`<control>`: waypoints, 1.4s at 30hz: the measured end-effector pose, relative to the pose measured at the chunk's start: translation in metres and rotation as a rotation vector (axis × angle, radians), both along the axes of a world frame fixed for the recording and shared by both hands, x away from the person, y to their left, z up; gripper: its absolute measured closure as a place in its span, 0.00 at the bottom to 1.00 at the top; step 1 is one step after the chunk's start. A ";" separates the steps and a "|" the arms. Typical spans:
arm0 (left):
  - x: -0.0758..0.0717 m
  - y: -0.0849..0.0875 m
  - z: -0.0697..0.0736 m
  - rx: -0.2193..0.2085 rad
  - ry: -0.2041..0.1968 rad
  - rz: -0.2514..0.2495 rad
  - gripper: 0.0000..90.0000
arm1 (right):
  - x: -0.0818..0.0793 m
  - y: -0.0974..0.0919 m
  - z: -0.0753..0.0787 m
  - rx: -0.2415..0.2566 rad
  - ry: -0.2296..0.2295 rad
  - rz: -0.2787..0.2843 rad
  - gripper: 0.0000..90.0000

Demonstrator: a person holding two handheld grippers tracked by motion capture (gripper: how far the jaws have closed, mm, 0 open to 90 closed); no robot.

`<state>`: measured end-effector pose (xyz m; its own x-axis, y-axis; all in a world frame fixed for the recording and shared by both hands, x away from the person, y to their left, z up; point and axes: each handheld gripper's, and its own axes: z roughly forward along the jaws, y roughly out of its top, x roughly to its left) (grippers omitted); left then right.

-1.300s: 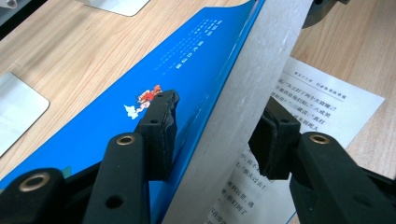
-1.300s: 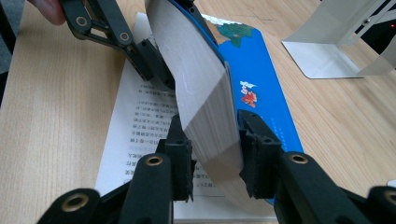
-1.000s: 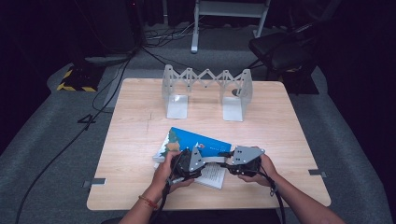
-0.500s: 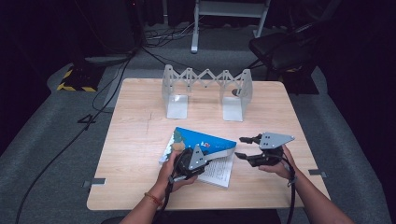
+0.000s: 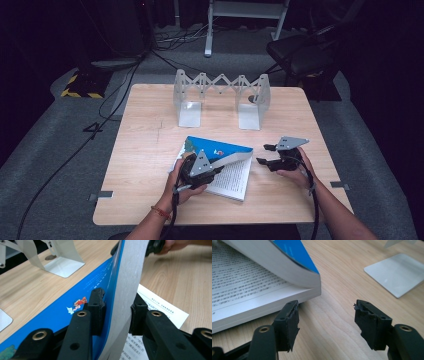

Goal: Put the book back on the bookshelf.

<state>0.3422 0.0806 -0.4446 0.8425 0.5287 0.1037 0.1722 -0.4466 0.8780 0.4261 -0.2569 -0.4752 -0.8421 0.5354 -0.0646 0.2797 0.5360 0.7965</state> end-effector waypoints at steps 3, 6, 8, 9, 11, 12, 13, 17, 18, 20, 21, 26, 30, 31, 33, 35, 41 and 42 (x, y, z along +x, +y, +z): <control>0.001 0.004 0.003 -0.027 0.004 0.005 0.78 | 0.000 0.004 -0.005 -0.025 -0.001 0.003 0.40; 0.001 0.009 0.007 -0.060 -0.002 0.010 0.78 | 0.001 0.009 -0.014 -0.031 0.029 0.009 0.38; 0.000 0.010 0.008 -0.065 0.000 0.010 0.78 | 0.001 0.011 -0.016 -0.027 0.032 0.008 0.37; 0.001 0.010 0.008 -0.072 0.003 0.005 0.78 | 0.001 0.013 -0.017 -0.008 0.041 0.013 0.37; 0.000 0.010 0.009 -0.072 -0.001 0.000 0.78 | 0.002 0.017 -0.020 0.030 0.060 0.017 0.36; 0.000 0.009 0.009 -0.072 -0.002 -0.004 0.78 | 0.002 0.018 -0.020 0.053 0.073 0.027 0.36; 0.000 0.009 0.009 -0.076 -0.001 -0.003 0.78 | 0.002 0.019 -0.020 0.078 0.086 0.036 0.38; 0.002 0.011 0.011 -0.100 0.006 -0.006 0.78 | -0.001 0.017 -0.017 0.104 0.054 0.039 0.42; 0.002 0.012 0.012 -0.105 0.007 -0.008 0.78 | -0.001 0.016 -0.016 0.121 0.050 0.037 0.43; 0.002 0.012 0.012 -0.106 0.016 -0.021 0.78 | -0.003 0.015 -0.012 0.149 0.044 0.042 0.45; 0.003 0.013 0.013 -0.111 0.018 -0.023 0.78 | -0.004 0.016 -0.009 0.153 0.030 0.043 0.47; 0.007 0.019 0.021 -0.183 0.030 -0.035 0.78 | -0.008 0.015 0.010 0.235 -0.022 0.021 0.54; 0.004 0.015 0.026 -0.176 0.017 -0.052 0.78 | -0.014 0.020 0.024 0.241 -0.079 0.042 0.55; 0.004 0.014 0.026 -0.173 0.017 -0.055 0.78 | -0.015 0.023 0.026 0.232 -0.094 0.041 0.55; 0.003 0.014 0.027 -0.174 0.012 -0.059 0.78 | -0.017 0.024 0.028 0.233 -0.102 0.042 0.55; 0.002 0.014 0.029 -0.188 0.010 -0.060 0.78 | -0.019 0.026 0.035 0.256 -0.116 0.039 0.55; -0.002 0.013 0.030 -0.204 -0.012 -0.058 0.78 | -0.026 0.029 0.053 0.293 -0.151 0.052 0.56; -0.003 0.013 0.030 -0.203 -0.012 -0.057 0.78 | -0.027 0.030 0.055 0.291 -0.158 0.048 0.56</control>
